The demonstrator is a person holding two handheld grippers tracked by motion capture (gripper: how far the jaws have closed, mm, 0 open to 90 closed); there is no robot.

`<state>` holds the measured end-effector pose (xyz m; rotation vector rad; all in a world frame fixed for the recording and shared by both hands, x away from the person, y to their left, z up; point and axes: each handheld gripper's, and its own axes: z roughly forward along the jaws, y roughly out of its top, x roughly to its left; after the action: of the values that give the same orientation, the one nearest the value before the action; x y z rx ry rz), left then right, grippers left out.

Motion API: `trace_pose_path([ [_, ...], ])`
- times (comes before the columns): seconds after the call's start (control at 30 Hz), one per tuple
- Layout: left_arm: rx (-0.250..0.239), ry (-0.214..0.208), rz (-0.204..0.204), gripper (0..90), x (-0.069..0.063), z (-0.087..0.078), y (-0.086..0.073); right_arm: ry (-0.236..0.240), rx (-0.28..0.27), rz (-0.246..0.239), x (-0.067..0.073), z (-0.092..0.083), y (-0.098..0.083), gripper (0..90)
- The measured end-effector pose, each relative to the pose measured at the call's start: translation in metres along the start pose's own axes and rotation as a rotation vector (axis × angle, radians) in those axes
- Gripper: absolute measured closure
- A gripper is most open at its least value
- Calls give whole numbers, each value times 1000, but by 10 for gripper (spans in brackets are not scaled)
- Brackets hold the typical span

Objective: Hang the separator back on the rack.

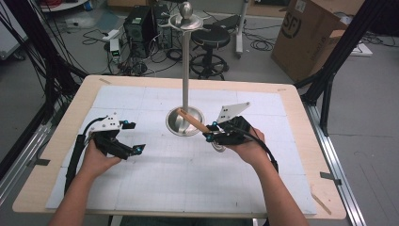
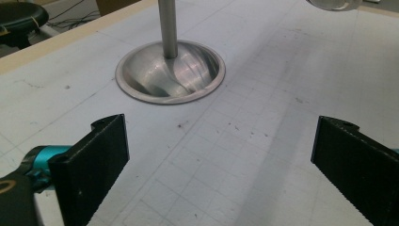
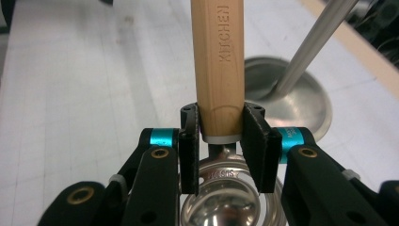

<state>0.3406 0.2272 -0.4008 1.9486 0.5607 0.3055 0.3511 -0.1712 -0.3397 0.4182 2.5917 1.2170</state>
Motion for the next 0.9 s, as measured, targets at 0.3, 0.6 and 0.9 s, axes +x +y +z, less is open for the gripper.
trace_pose_path([
  [0.3,3,-2,4,52,1,0,0,-43,-115,46,-10,-16,9,689],
  [0.6,8,-3,5,52,1,1,-1,-72,-191,76,-21,-33,23,689],
  [0.9,3,-1,2,52,2,0,-1,-103,-220,92,-32,-48,38,688],
])
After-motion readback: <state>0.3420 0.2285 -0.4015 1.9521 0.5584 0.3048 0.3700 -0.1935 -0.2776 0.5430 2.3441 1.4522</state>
